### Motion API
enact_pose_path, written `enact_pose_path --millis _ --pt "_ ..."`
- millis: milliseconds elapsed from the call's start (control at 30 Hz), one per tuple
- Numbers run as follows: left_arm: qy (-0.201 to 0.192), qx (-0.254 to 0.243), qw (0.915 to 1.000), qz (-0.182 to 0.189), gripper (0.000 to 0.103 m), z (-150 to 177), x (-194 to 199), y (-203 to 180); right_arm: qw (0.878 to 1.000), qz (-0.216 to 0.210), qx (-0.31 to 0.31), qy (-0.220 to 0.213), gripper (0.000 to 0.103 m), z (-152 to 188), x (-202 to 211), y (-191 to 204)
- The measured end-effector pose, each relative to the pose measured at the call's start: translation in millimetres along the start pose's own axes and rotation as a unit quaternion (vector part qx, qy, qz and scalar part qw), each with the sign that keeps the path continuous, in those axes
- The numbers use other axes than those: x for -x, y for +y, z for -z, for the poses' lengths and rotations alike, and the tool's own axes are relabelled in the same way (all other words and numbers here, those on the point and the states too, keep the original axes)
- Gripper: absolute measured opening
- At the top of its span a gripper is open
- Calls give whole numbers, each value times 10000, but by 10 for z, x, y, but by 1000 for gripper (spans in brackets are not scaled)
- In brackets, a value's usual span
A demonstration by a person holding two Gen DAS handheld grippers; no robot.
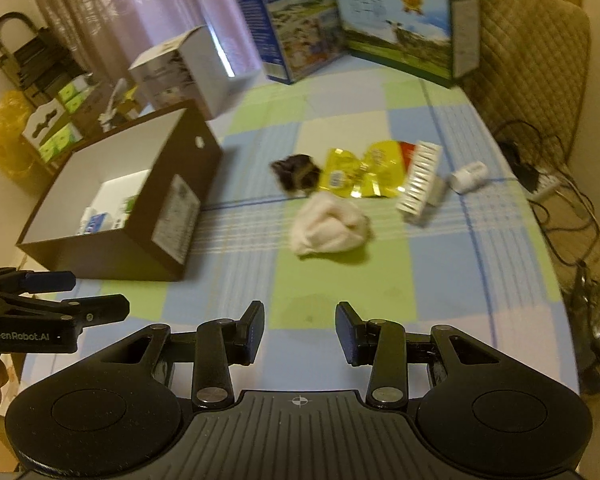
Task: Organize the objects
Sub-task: 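Withdraw both tools from the box toward the items on the table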
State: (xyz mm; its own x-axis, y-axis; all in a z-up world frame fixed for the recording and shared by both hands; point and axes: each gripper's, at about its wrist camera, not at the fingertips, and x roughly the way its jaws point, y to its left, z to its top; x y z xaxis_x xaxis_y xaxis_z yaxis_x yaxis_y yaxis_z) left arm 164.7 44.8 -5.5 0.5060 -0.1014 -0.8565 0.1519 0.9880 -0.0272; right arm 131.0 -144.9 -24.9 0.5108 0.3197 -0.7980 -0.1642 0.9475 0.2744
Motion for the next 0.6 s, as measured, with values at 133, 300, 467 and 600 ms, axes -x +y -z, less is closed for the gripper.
enact_pose_path --millis 133,300,467,600 --pt "63 -121 9999 98 92 -15 -83 -192 9997 91 -184 108 45 39 15 -211" --pt "126 -237 9995 190 92 -53 -205 -386 9985 178 -471 219 54 61 9 -464" --pt "161 -334 9990 257 92 -125 -372 -580 9976 260 -591 238 56 47 0 -678" --pt "104 -411 9987 275 92 -208 -540 -734 9967 286 -735 198 56 -1 -20 -851"
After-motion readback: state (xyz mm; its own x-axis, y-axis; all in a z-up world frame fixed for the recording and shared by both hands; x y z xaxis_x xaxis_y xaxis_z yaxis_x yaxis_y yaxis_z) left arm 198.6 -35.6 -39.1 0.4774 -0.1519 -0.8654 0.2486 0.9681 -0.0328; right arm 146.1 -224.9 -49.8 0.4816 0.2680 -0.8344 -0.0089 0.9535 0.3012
